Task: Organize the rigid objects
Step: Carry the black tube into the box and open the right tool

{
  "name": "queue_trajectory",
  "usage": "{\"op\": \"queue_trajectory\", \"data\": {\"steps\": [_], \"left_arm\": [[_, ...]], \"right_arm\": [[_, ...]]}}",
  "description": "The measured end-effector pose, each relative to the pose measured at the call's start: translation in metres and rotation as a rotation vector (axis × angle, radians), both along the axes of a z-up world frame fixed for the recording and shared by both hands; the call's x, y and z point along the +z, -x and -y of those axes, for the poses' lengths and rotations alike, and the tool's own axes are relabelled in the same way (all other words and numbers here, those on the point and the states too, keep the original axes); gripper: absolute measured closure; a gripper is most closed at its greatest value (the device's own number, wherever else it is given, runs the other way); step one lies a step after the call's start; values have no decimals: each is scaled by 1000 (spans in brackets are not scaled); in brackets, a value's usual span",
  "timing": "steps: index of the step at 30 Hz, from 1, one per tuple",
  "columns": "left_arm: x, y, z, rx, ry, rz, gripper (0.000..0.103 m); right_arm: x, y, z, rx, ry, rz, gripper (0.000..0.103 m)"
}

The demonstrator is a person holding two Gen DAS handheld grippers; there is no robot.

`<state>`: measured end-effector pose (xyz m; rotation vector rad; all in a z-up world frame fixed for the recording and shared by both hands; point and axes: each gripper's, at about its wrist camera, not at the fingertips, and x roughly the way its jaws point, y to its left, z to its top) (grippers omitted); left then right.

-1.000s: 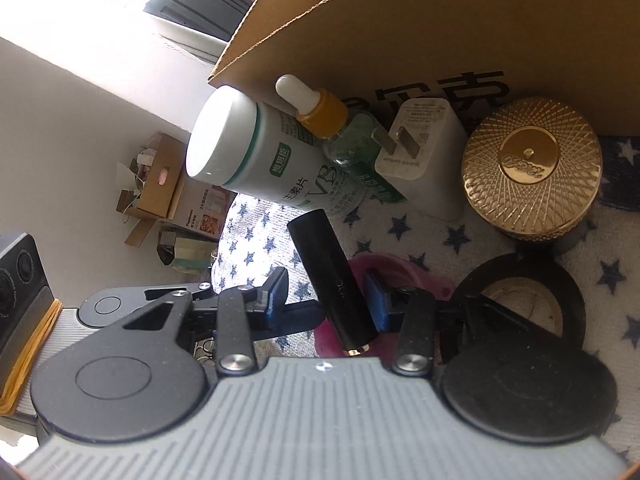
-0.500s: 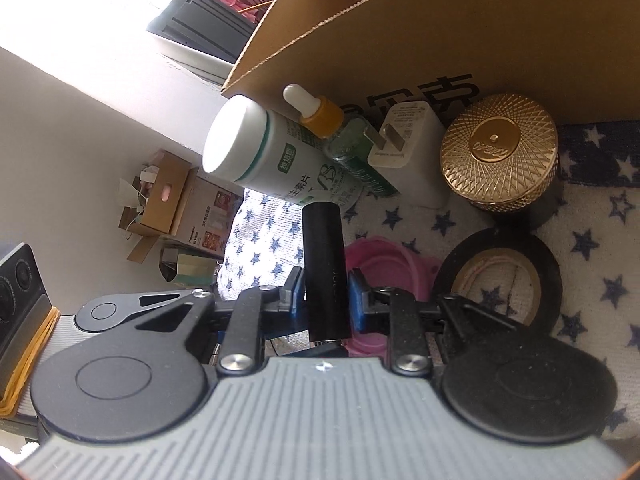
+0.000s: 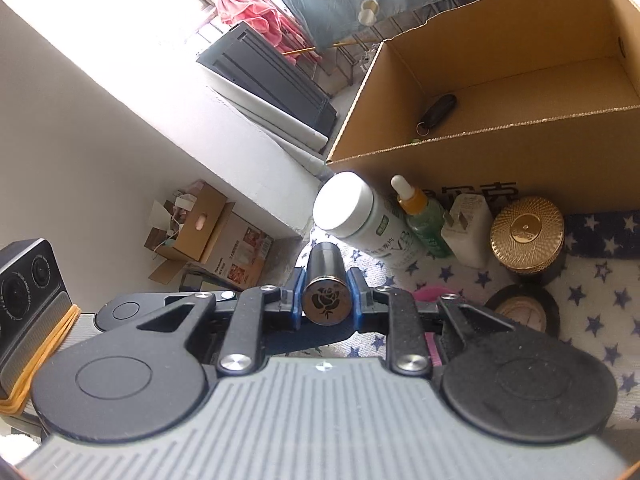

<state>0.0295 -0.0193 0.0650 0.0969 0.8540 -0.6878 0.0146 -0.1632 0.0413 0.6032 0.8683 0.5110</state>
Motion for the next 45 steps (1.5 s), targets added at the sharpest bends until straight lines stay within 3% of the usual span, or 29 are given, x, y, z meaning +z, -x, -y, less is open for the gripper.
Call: {"op": "queue_trajectory", "data": {"steps": [9,14,16,19,23,29,34,39,45], "left_arm": [[23,-36,2,14,28,40,74],[40,-90,7,29,62,32,74],[39,-118,10,41,80,3,74],[28,-155,14,104,48,-28,74],[14,-175,4,159,58,-76,73],[10,-163,-12,199,34,-31,71],[19,-148,-25,227,41,1,70],[28,-125,-36,240,40,46,68],[36,-95,-51,235,69,68,64]], "right_arm": [[30,-18,21,-15,-15,43,82],[61,-55,30,-23,16,84,82],[64,-81,36,-29,14,59,82],[56,-124,45,-52,27,-12,82],[18,-182,54,-66,29,-169,82],[-46,-236,38,-25,61,-357,82],[-67,-260,16,8,134,-398,80],[-61,-262,26,-75,104,-381,58],[-22,-211,51,-129,37,-279,55]]}}
